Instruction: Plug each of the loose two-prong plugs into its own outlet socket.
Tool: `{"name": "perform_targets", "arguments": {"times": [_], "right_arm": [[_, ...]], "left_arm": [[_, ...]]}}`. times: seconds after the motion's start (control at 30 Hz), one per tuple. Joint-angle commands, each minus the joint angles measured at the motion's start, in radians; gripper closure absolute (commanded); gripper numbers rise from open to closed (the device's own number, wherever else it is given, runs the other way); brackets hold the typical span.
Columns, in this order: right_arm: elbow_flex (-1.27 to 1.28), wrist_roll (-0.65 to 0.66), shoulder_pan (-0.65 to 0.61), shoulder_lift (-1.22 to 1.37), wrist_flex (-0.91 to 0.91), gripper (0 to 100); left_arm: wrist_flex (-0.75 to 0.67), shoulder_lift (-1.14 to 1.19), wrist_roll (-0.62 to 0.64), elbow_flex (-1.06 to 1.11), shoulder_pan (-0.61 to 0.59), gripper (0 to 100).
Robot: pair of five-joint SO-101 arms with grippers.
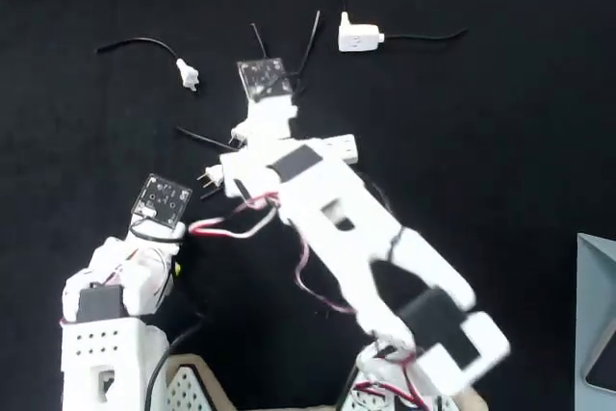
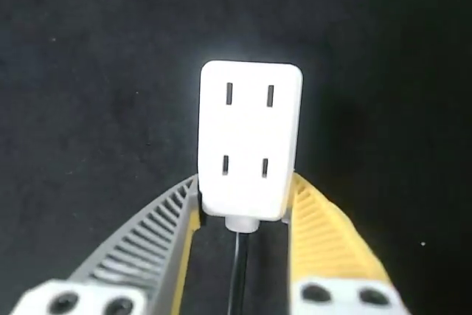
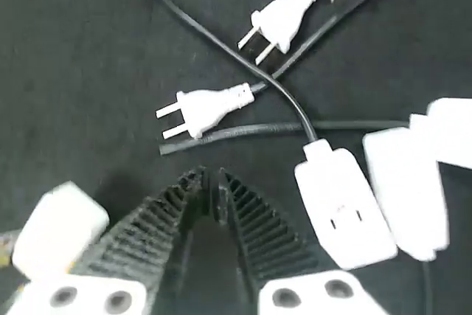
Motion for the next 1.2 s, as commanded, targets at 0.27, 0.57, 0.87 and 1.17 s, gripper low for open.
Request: {"name": "perform_targets", "arguments": {"times": [0.27,0.57,0.87,1.17], "right_arm": [[-0.352,-0.224,-0.012,0.205,0.233,80.1],[-0.334,-0.362,-0.040,0.222,0.150,80.1],[-0.435,-0.373,-0.080,0.446,0.038,80.1],[-0.607,-0.422,-0.081,0.599,0.052,80.0]], "left_arm": [[0.140,-0.255,0.123,0.002,-0.099,75],[0.187,-0.433,0.307,-0.001,-0.302,65],[0.186,-0.428,0.307,-0.001,-0.312,65],[0.187,-0.428,0.305,0.001,-0.308,65]]}}
